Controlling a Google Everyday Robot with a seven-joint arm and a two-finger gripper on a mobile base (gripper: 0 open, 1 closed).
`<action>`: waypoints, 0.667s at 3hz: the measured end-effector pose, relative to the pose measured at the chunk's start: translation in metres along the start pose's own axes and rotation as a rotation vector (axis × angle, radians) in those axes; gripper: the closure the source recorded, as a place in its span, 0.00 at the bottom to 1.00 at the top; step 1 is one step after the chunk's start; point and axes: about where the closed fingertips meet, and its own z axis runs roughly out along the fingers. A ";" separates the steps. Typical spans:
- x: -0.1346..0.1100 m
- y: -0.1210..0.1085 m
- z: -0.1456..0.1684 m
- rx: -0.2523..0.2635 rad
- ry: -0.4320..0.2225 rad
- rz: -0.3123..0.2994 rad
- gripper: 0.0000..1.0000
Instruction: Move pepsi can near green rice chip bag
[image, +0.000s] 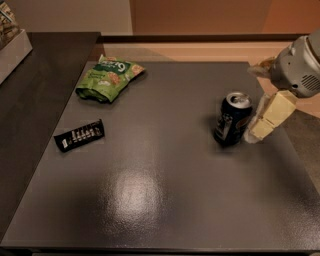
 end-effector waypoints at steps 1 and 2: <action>0.002 -0.009 0.008 0.000 -0.006 0.026 0.00; 0.003 -0.009 0.018 -0.019 -0.007 0.041 0.00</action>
Offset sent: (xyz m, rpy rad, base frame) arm 0.0165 0.0053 -0.0263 0.0326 0.0628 -0.0307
